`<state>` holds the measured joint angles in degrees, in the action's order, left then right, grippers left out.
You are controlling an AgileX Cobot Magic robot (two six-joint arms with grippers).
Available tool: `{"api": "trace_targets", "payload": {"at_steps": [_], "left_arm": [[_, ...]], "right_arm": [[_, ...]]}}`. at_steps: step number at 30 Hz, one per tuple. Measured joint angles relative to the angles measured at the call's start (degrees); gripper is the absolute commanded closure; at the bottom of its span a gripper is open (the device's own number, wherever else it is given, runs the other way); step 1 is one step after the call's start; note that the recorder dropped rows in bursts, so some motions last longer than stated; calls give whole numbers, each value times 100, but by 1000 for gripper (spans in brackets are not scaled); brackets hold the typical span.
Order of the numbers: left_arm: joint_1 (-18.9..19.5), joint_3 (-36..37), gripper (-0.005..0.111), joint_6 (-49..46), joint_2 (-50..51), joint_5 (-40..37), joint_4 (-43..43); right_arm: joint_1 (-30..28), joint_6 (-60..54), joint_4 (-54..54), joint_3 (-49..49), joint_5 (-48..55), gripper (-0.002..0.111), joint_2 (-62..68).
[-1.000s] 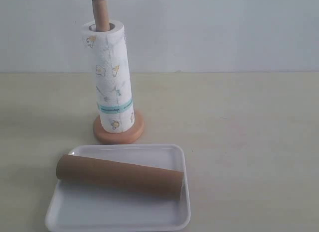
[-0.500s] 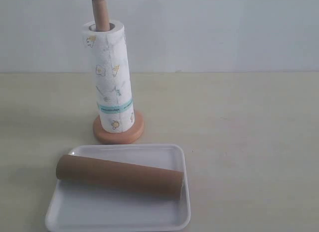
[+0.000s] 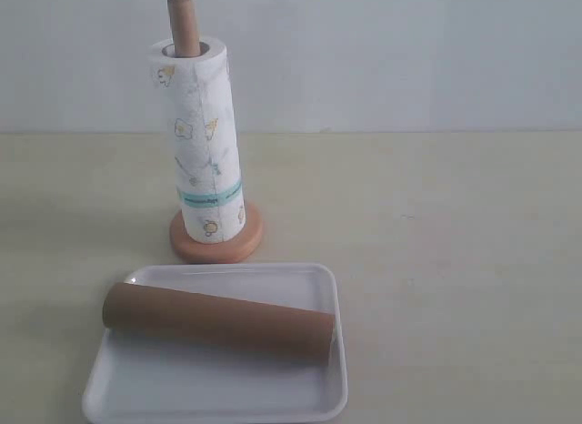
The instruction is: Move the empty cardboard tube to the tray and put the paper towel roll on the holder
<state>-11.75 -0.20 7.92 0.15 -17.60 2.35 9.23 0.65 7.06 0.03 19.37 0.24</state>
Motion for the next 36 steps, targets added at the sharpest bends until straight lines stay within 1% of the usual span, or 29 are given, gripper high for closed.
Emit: {"api": "trace_targets", "payload": {"at_steps": [4, 7, 36], "left_arm": [[0, 0, 103, 0, 0, 0, 0], [0, 0, 103, 0, 0, 0, 0], [0, 0, 103, 0, 0, 0, 0]], "right_arm": [[-360, 0, 0, 0, 0, 107, 0], [-500, 0, 0, 0, 22, 107, 0], [-521, 12, 0, 0, 43, 107, 0]]}}
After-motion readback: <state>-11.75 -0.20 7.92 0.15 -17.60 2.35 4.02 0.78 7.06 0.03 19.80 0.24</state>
